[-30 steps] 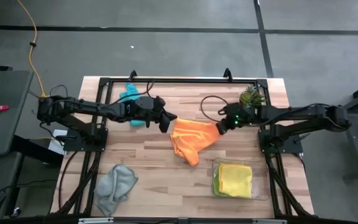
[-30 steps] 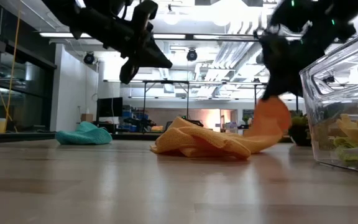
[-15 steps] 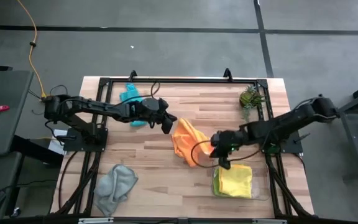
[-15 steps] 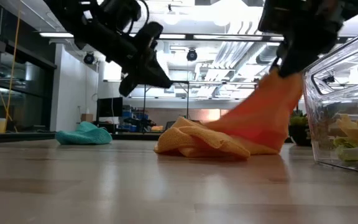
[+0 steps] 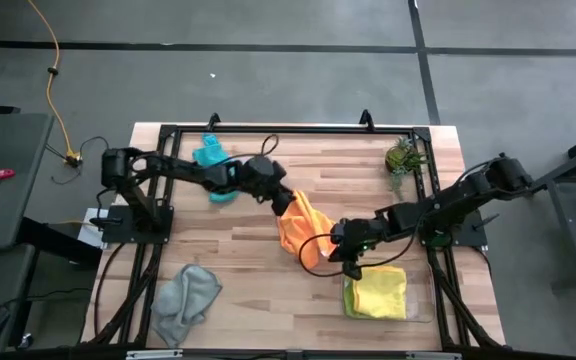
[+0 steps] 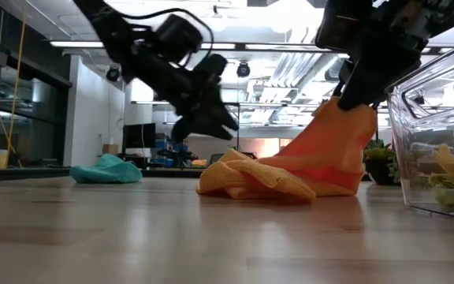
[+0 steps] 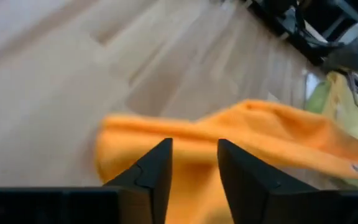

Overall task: Fold microfiber towels
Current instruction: Fold the orange microfiber cloth

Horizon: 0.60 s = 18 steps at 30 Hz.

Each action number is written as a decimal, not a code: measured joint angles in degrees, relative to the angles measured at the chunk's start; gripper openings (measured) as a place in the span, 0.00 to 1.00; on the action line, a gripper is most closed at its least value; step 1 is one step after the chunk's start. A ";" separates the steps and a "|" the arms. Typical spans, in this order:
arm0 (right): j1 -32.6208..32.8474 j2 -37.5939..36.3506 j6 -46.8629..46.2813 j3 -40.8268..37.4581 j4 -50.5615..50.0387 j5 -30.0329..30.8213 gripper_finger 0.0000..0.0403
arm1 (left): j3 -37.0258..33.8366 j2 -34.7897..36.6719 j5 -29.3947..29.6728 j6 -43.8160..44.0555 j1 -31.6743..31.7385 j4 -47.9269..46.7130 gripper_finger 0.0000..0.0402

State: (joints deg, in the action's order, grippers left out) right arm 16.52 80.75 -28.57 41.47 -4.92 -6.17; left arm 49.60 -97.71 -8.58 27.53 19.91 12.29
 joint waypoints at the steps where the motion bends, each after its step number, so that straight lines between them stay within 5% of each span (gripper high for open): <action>1: -0.01 0.00 -0.06 0.00 0.03 0.00 0.00 | 2.14 -0.90 -0.47 -1.75 0.53 -1.89 0.32; 6: -0.01 0.00 -0.07 0.00 0.01 0.00 0.00 | 16.46 -7.95 -4.37 -13.08 3.19 -20.05 0.38; 11: -0.01 0.00 -1.09 -0.02 -0.06 0.05 0.00 | 28.94 -15.23 -1.30 -30.22 4.26 -37.02 0.39; 18: -0.01 -0.02 -1.62 -0.02 -0.14 0.07 0.00 | 32.88 -17.31 1.48 -54.31 3.16 -42.10 0.37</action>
State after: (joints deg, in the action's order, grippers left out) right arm 16.51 80.73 -30.19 41.45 -5.06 -6.10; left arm 82.48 -115.02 -7.09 -26.78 23.06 -29.82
